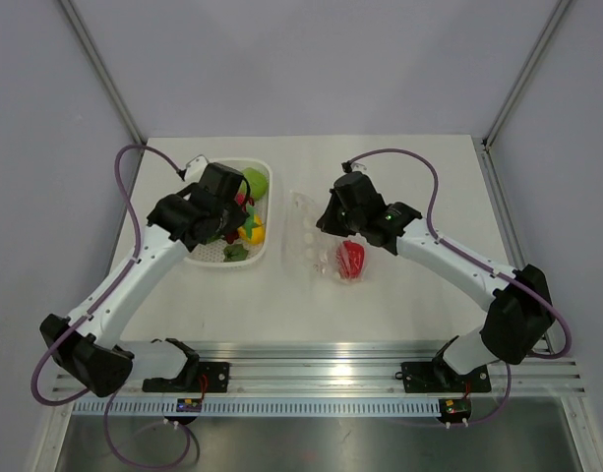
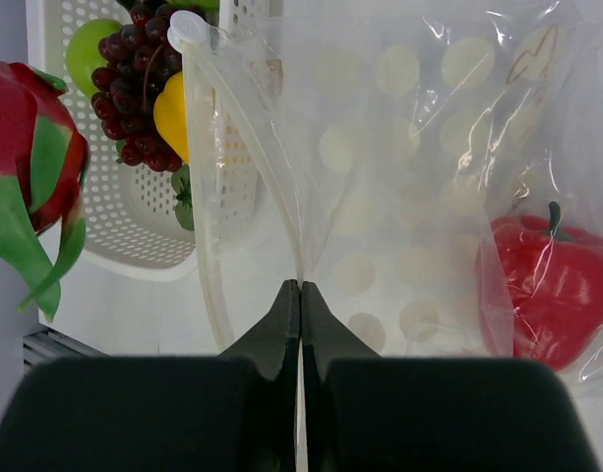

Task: Place the food in the zip-top bag and seal the zipper
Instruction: Pick up the fake fruit from the bin, then place the fake fruit in the zipper food storage bag.

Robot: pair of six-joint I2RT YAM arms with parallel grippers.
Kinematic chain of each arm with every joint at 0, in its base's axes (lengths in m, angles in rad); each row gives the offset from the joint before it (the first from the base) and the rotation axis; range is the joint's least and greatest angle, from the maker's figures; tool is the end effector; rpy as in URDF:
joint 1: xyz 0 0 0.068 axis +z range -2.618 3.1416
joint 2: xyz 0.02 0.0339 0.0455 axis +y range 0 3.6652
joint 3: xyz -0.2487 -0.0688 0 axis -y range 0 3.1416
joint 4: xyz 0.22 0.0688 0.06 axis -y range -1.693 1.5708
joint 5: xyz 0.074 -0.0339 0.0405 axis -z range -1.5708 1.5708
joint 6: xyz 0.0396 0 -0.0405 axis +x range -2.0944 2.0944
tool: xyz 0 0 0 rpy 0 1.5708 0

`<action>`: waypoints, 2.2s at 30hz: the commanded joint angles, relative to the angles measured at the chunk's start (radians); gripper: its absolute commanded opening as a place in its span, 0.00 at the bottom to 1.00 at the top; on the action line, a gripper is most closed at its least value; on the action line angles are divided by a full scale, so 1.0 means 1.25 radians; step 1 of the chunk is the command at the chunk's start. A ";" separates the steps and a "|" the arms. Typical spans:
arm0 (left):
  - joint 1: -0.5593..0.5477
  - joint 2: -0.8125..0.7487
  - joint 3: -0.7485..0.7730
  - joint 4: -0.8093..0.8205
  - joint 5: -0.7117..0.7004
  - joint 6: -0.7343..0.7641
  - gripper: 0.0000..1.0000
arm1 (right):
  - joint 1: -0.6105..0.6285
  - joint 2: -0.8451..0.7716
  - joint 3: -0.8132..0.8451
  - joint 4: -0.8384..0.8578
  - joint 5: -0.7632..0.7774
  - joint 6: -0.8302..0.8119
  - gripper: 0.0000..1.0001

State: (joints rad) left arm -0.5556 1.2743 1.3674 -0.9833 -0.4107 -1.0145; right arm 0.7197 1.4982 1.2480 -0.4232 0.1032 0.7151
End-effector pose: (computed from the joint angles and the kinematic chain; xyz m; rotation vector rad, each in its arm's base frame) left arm 0.2039 -0.1080 0.3458 -0.7096 2.2692 -0.2441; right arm 0.2423 0.2069 0.2945 0.0524 2.3231 0.6449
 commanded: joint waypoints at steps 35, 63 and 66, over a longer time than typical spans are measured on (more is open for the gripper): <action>0.091 -0.141 -0.200 0.602 0.879 -0.142 0.00 | -0.020 -0.047 -0.046 0.212 -0.065 0.044 0.00; 0.114 -0.097 -0.354 0.717 0.865 -0.217 0.00 | -0.066 -0.163 -0.166 0.399 -0.222 0.131 0.00; 0.114 -0.083 -0.359 0.682 0.848 -0.196 0.00 | -0.068 -0.164 -0.165 0.407 -0.227 0.130 0.00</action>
State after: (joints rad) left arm -0.4141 1.1538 0.9234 -0.1669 0.6498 -1.2812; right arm 0.6338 1.3365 1.0306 -0.0376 -0.1192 0.8513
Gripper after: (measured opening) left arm 0.005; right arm 0.010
